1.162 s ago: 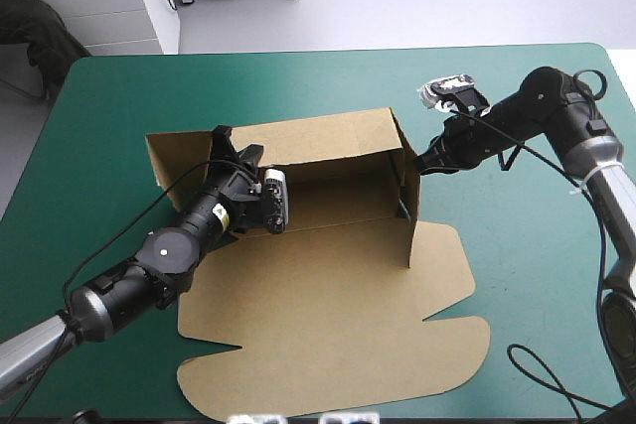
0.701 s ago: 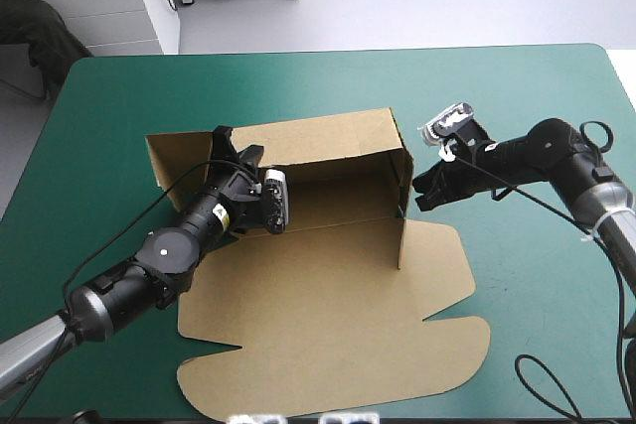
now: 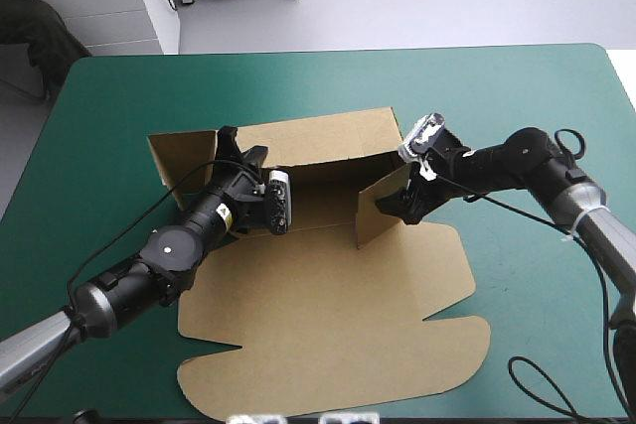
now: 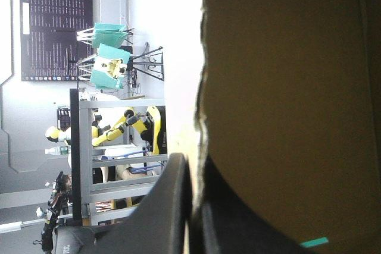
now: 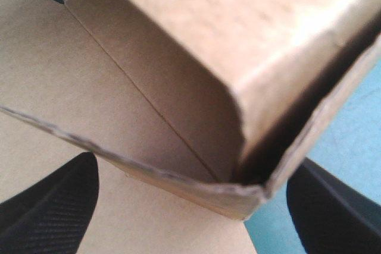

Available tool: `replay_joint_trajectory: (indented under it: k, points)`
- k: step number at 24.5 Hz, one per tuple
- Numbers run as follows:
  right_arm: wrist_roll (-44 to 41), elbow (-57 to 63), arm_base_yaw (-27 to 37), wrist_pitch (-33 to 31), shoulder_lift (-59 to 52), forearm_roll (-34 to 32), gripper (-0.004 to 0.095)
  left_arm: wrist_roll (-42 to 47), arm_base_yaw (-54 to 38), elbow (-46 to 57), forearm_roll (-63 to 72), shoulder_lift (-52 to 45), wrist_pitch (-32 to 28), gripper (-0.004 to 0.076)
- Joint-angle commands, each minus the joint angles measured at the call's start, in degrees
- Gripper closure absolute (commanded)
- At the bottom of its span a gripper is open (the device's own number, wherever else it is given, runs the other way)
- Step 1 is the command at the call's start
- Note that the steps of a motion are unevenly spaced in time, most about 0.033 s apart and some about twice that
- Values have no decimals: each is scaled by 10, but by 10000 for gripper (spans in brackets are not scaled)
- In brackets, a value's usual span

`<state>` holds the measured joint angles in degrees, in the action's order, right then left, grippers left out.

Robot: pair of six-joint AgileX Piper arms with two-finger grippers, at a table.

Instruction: Fold the box

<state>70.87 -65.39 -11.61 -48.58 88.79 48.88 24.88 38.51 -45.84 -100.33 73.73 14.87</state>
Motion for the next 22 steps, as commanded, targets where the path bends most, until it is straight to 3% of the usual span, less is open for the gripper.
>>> replay_joint_trajectory:
  k: [1, 4, 7, 8, 11, 14, 22]
  points:
    - [5, -15, -28, 70, -4, 29, 110, 12, 2, -15, -31, -3, -11, 730]
    - [-12, -15, -46, 142, -4, 29, 112, 12, 2, -15, -20, -3, -13, 730]
    - [-32, -15, -48, 147, -4, 29, 237, 12, 2, -15, -19, -3, -16, 730]
    - [-36, -15, -48, 144, -4, 29, 312, 12, 2, -15, -19, -3, -18, 730]
    - [-41, -15, -48, 123, -4, 30, 733, 12, 2, -15, -19, -3, -31, 731]
    - [-41, -15, -48, 100, -4, 30, 918, 12, 2, -15, -19, -3, -37, 731]
    - [-40, -15, -48, 89, -4, 32, 926, 12, 2, -15, -19, -3, -37, 731]
